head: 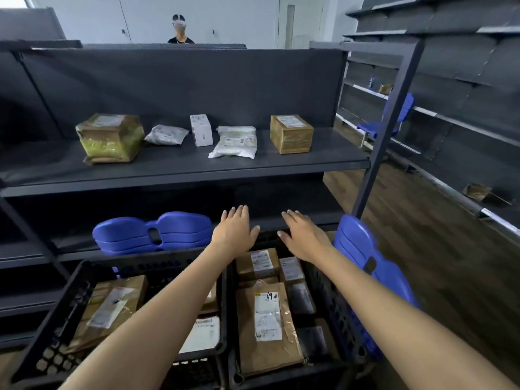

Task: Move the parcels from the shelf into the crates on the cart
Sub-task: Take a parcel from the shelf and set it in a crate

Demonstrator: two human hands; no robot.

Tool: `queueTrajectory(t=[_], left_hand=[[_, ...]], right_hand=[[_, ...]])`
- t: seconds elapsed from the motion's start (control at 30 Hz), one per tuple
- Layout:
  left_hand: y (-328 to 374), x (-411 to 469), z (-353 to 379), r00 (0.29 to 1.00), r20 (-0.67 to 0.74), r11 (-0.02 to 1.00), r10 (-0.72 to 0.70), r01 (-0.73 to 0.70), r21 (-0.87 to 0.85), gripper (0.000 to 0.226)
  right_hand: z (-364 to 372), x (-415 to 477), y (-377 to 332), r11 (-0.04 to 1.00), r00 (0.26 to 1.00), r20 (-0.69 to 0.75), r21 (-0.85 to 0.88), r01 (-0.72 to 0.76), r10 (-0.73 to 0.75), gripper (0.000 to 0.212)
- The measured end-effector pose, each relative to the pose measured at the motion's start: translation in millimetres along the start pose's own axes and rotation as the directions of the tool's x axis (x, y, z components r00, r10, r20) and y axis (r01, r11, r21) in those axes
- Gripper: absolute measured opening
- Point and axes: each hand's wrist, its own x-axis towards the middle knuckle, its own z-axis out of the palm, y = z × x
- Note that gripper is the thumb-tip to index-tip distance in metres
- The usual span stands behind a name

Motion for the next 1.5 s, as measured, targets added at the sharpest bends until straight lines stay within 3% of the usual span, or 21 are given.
queueTrajectory(t=[0.3,0.63,0.93,1.07,1.17,1.27,1.4,1.5], left_hand=[[24,94,-48,0.997,-0.082,1.000,-0.016,0.017,0.012,0.068],[53,217,-70,0.981,-0.093,0.985,-0.170,0.168,-0.030,0.063],[51,316,-64,0.974,-0.071,0.974,-0.216,0.211,-0.079,0.062],[50,356,-51,0.966,-0.010,0.934,-0.260,0.249,-0.257,0.066],[52,381,-42,0.946,0.062,0.799,-0.319,0.304,-0.518,0.073],[60,399,-38,0.914,0.137,0.538,-0.383,0.341,-0.770,0.068],[66,409,-28,0.896,0.224,0.309,-0.383,0.353,-0.883,0.064],[71,406,-23,0.889,0.257,0.203,-0.380,0.352,-0.914,0.058]], right_hand=[[-76,98,64,0.997,0.987,-0.149,-0.050,-0.064,0.056,0.059],[-111,222,143,0.992,0.990,-0.140,-0.126,-0.017,-0.001,0.058],[-119,312,179,0.995,0.988,-0.119,0.032,-0.099,0.102,0.059],[-115,339,191,0.974,0.982,-0.094,0.174,-0.144,0.162,0.058],[-107,352,198,0.954,0.979,-0.056,0.241,-0.176,0.194,0.063],[-98,359,201,0.908,0.972,0.002,0.355,-0.221,0.236,0.067],[-86,363,205,0.769,0.956,0.063,0.579,-0.269,0.287,0.053],[-82,358,203,0.700,0.958,0.064,0.669,-0.249,0.280,0.055]])
